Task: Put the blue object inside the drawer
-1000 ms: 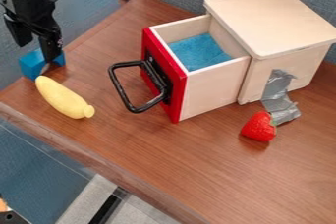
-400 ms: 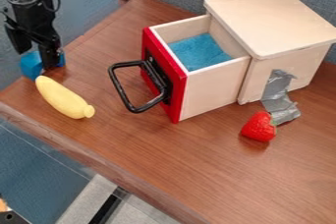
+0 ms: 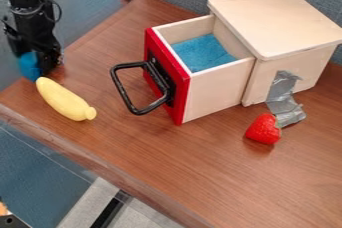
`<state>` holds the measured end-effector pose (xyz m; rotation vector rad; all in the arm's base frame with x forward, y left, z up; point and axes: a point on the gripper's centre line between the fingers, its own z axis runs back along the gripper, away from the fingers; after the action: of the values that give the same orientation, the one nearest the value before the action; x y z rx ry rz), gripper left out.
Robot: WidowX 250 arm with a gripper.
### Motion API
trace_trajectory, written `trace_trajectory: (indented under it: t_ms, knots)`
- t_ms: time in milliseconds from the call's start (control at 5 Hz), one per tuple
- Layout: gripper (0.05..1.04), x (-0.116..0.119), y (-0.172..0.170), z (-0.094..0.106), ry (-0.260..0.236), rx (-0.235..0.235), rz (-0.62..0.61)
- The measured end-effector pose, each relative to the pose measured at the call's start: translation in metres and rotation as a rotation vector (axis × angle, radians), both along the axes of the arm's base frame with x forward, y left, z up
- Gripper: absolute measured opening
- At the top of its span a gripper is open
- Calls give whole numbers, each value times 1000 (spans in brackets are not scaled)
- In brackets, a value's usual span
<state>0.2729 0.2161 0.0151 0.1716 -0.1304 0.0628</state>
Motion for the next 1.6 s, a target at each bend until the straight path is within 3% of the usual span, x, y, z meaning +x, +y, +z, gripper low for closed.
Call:
trace_trajectory:
  t_ms: [200,400,1200,1400,1600]
  knots:
    - [616,0,-2,-1,-9,-5,7]
    - [616,-1,-8,1,-25,-39,16]
    - [613,-3,-30,106,-220,-147,78]
    - [613,2,-54,129,-247,-150,31]
    - [613,15,-90,139,-246,-162,-29]
